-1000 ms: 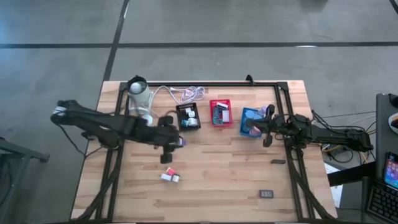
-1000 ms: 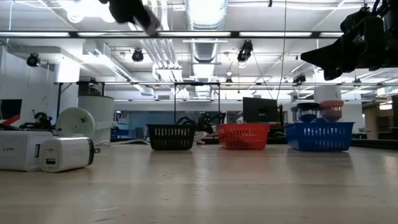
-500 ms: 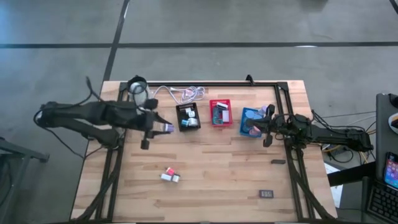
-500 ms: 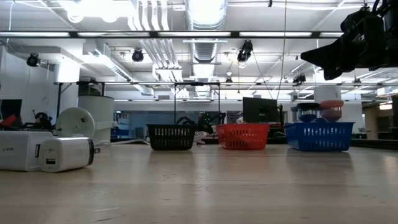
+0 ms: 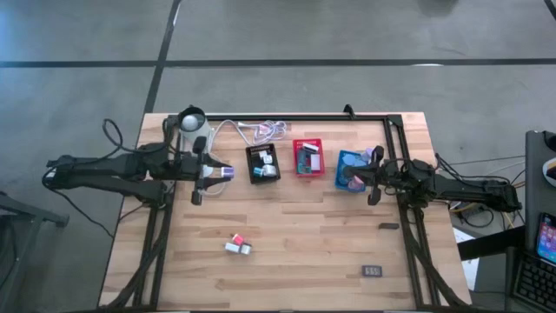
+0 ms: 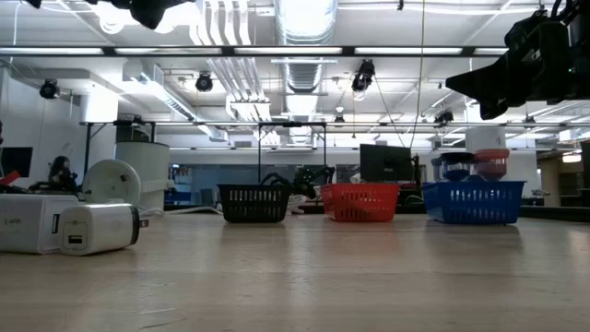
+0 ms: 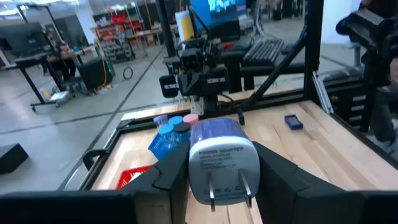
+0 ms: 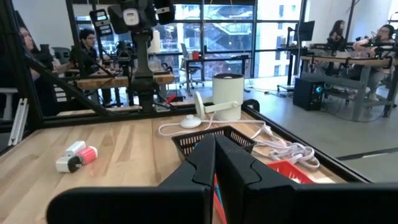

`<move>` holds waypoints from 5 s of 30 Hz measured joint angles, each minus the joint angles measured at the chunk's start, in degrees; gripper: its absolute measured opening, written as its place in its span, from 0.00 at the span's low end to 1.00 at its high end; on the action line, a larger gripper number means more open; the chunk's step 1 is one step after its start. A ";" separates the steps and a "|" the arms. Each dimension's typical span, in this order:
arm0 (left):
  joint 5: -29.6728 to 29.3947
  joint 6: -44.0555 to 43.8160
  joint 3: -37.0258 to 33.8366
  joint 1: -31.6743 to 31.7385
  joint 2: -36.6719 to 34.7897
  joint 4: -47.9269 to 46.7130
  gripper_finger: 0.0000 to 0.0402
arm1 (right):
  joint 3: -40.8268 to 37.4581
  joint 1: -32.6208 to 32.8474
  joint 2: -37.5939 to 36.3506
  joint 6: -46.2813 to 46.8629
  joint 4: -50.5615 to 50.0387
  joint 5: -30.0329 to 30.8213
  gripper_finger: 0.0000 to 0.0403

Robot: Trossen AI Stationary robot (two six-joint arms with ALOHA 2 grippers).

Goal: Pick & Place Office items
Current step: Put the purple charger adapter into the black bin

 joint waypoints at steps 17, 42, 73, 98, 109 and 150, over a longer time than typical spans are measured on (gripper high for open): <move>-4.04 -8.15 -19.54 0.00 -13.67 13.38 0.35 | -0.02 0.00 -0.05 -7.27 9.73 -0.04 0.02; -4.91 -8.58 -36.77 0.00 -21.53 23.70 0.35 | -0.02 0.00 -0.04 -6.37 10.17 0.02 0.02; -19.86 -8.94 -17.45 0.92 -17.45 9.68 0.35 | -0.02 0.00 0.04 -7.72 10.16 0.05 0.02; -9.15 -7.45 18.73 21.45 28.34 -15.50 0.35 | -0.02 -0.02 0.09 -9.47 10.47 3.07 0.02; -2.87 -4.01 18.44 26.80 41.84 -15.67 0.35 | -0.02 -0.02 0.09 -9.73 10.43 3.06 0.02; -0.34 2.98 18.69 27.52 61.11 -14.36 0.40 | 0.02 0.00 0.07 -8.14 9.01 4.44 0.02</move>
